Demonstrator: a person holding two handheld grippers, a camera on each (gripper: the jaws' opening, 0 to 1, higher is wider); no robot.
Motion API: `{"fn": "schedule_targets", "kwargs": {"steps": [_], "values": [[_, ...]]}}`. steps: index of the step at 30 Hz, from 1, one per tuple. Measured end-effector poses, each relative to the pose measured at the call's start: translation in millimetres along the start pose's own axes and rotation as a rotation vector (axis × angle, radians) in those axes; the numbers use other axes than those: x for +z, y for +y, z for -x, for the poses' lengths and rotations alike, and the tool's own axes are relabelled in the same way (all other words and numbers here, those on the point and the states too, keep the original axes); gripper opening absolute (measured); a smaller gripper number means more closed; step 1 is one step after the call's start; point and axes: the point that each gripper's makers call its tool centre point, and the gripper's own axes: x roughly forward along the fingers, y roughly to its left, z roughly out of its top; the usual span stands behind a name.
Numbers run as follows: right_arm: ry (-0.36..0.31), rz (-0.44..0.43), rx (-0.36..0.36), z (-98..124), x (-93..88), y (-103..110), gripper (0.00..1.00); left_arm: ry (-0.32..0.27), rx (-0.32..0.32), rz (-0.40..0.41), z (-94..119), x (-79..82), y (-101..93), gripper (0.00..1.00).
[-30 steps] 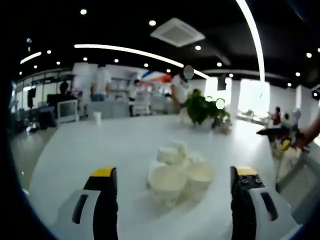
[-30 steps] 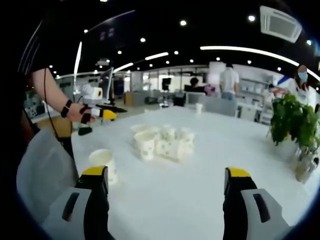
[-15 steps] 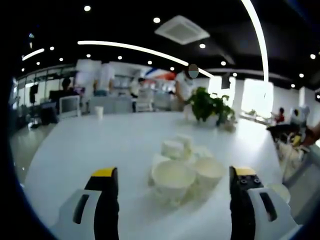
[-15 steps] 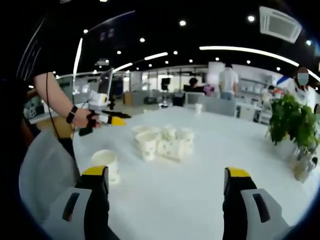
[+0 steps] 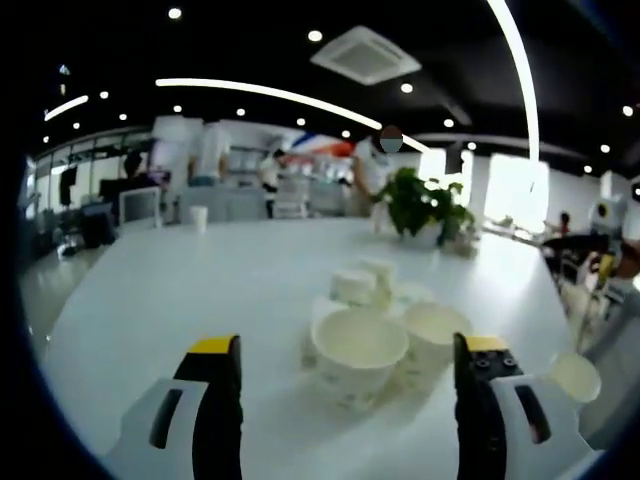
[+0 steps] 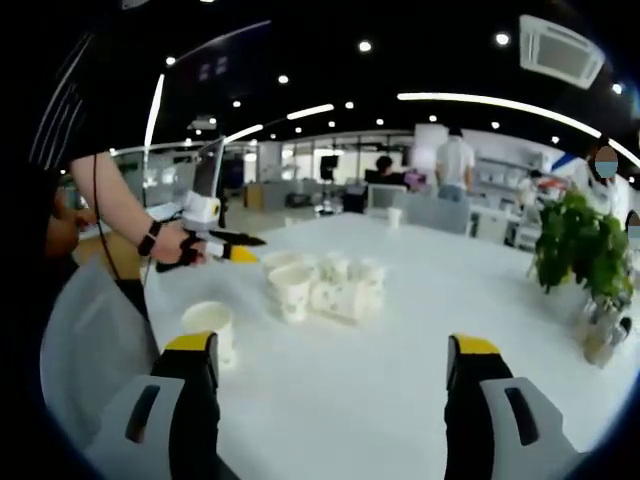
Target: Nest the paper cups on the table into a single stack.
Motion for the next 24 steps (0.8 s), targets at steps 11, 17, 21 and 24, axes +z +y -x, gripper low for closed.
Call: {"fn": "schedule_targets", "kwargs": {"steps": [11,17,21,24], "values": [[0.008,-0.009,-0.002,-3.8,-0.3,-2.9,0.92,0.009,-0.024,-0.036,-9.9,-5.1,-1.2,0.74],[0.013,-0.012,-0.002,-6.1,0.0,-6.9,0.92,0.018,-0.031,-0.051,-16.7,-8.1,0.5,0.71],[0.016,-0.016,-0.004,-7.4,1.6,-8.3,0.91,0.022,-0.034,-0.062,-20.7,-9.7,2.9,0.69],[0.022,-0.016,-0.005,-8.3,0.7,-9.1,0.91,0.030,-0.041,-0.069,-22.6,-11.4,3.3,0.67]]}}
